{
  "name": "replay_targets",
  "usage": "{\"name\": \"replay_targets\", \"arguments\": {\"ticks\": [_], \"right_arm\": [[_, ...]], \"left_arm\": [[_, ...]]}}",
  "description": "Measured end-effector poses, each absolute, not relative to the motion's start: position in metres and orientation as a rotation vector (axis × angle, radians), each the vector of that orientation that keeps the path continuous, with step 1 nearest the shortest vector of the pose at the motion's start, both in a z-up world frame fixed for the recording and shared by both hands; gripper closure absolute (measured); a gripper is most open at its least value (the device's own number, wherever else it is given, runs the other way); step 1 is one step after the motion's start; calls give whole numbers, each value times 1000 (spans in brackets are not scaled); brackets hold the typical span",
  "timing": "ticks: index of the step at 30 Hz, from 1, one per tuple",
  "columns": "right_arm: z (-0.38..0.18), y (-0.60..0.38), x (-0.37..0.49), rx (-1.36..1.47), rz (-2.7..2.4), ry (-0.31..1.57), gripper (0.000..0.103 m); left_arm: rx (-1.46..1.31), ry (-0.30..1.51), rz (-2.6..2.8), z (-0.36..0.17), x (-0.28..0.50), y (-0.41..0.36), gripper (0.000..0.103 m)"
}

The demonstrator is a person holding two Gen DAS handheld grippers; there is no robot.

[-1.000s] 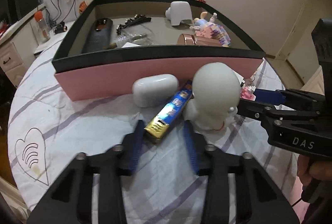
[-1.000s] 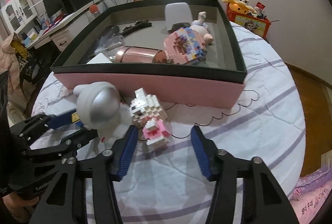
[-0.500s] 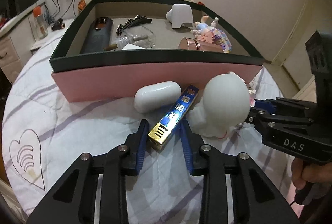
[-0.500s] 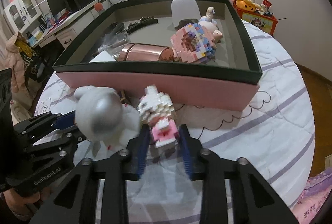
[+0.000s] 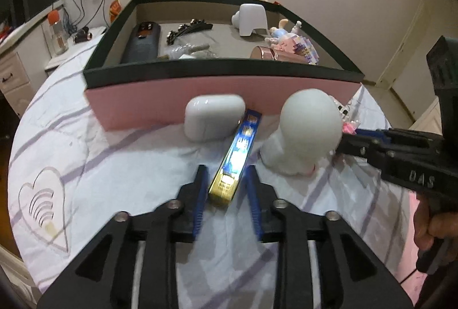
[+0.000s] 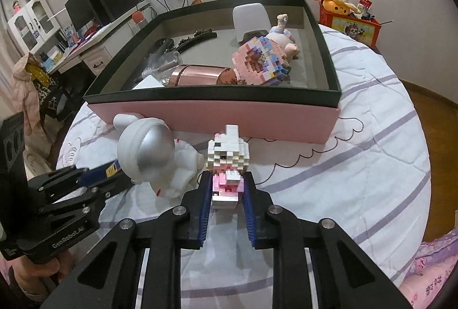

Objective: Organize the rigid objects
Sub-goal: 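Grasp the gold-blue lighter with the left tool while the right tool grasps the white-pink block figure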

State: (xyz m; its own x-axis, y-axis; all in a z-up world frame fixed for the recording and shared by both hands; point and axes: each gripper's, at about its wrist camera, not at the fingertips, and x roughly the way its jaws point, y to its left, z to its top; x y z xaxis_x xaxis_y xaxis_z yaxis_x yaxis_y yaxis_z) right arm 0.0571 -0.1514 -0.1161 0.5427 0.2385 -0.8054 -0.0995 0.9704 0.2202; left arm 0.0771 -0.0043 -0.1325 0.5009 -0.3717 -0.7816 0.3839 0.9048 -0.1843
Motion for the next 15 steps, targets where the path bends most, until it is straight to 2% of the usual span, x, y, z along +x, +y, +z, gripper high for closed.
{"name": "replay_targets", "arguments": {"ticks": [1,3,4,5,6,9,15], "right_arm": [[-117,-150,59,152,201,983,82],[-119,-146,61,144,194,986,82],[-119,-145,62,138,187,984,82],[-120,-146,63,144,190,985,82],[-120,-147,63,154,194,984,82],[-119,-148,61,156,198,981,82],[-110,-154,51,175,215,962,83]], "left_arm": [[12,940,-466,-132,79,-7,60],[29,932,-459,-132,84,-13,65],[31,931,-459,-133,85,-14,67],[17,935,-465,-133,87,-13,76],[-2,941,-472,-133,88,-10,80],[-28,948,-475,-133,86,-4,87],[-37,948,-463,-128,69,11,88]]}}
